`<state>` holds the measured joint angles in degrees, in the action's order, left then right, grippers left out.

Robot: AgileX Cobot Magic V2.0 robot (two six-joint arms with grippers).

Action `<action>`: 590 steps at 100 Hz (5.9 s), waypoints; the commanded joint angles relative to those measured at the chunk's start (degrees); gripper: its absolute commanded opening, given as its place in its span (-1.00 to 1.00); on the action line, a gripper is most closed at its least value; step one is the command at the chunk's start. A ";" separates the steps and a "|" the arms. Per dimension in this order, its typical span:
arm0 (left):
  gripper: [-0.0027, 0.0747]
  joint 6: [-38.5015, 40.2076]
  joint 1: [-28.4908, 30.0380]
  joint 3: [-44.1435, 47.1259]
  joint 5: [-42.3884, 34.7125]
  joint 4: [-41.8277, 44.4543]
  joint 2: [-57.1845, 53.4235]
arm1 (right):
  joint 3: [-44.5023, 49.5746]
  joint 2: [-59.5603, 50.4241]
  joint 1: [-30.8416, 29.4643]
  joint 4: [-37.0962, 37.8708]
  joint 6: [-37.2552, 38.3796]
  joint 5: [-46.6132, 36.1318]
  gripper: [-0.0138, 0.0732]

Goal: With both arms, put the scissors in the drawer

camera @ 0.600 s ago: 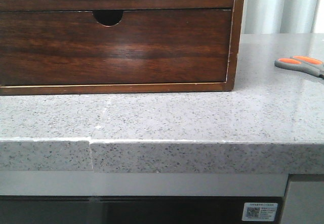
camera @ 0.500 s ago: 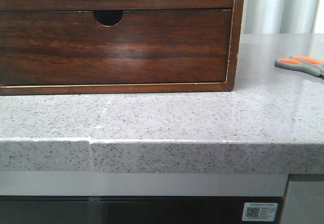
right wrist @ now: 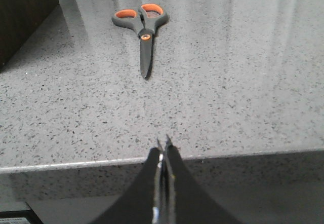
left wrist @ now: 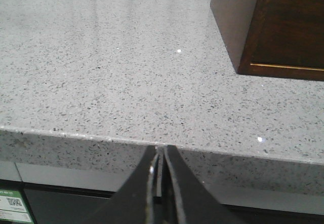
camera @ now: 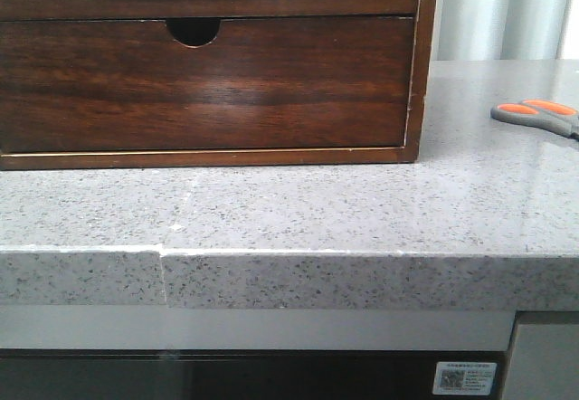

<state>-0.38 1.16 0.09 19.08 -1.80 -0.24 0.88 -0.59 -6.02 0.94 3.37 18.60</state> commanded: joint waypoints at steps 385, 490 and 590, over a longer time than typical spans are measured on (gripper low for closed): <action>-0.70 0.38 -30.73 -44.31 -31.36 68.12 67.26 | -13.99 13.75 4.05 -13.25 -0.43 -10.78 -0.85; -0.98 0.38 -40.13 -31.77 -31.32 68.12 48.93 | -13.99 13.75 4.05 -13.25 -0.43 -10.78 -0.85; -0.15 0.38 -40.16 -31.31 -32.87 51.48 34.24 | -22.79 25.16 4.05 -6.56 -0.53 -7.05 -0.68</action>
<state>-0.81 -38.47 -29.72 -11.17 54.03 36.89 -17.79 20.11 -2.00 -7.64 3.37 15.52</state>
